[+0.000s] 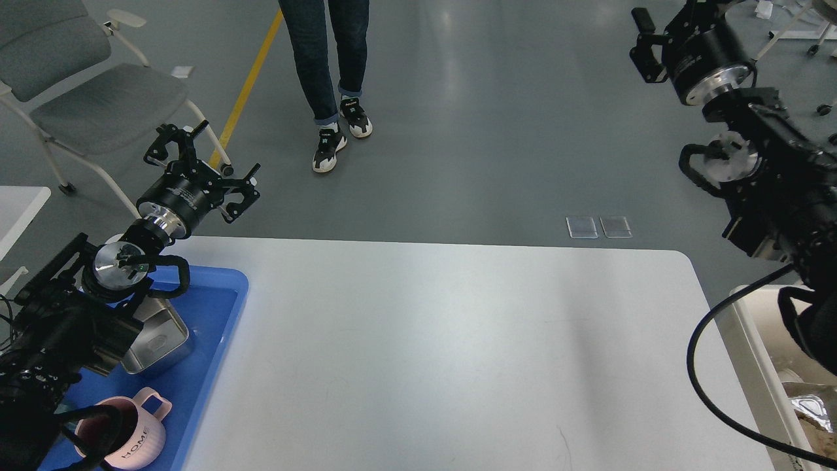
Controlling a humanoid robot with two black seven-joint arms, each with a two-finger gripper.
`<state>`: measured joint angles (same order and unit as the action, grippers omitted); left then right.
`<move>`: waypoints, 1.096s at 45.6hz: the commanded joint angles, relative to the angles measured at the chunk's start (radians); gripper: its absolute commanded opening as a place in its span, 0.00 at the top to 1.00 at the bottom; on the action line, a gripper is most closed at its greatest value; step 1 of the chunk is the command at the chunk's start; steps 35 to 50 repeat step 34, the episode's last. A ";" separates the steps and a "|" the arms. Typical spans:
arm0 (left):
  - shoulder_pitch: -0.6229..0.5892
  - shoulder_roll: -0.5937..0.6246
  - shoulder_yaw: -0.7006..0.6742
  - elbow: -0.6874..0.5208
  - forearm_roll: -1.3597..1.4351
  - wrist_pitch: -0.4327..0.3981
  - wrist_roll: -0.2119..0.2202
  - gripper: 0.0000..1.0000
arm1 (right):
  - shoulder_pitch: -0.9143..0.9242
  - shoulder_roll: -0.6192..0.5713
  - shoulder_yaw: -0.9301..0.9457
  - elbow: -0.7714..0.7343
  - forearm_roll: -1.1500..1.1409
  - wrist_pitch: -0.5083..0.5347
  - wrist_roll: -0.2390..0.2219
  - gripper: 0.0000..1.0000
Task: Tidy desktop
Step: 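Release the tray into the white bin and raise the right gripper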
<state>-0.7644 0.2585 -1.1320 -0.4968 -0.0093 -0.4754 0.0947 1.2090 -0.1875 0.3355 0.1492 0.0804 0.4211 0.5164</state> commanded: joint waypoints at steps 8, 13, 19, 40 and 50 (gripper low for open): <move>0.007 -0.007 -0.002 0.001 0.000 -0.003 -0.006 0.01 | -0.077 0.118 0.002 0.013 0.012 0.010 0.008 0.00; 0.014 -0.015 -0.002 0.001 -0.001 -0.003 -0.007 0.01 | -0.088 0.144 0.002 0.013 0.012 0.013 0.010 0.00; 0.025 -0.031 -0.003 0.001 -0.001 -0.003 -0.009 0.01 | -0.092 0.189 0.004 0.009 0.021 0.002 0.021 0.00; 0.028 -0.053 -0.003 0.001 -0.001 -0.003 -0.009 0.01 | -0.140 0.237 0.004 0.000 0.021 -0.001 0.024 0.00; 0.028 -0.053 -0.003 0.001 -0.001 -0.003 -0.009 0.01 | -0.140 0.237 0.004 0.000 0.021 -0.001 0.024 0.00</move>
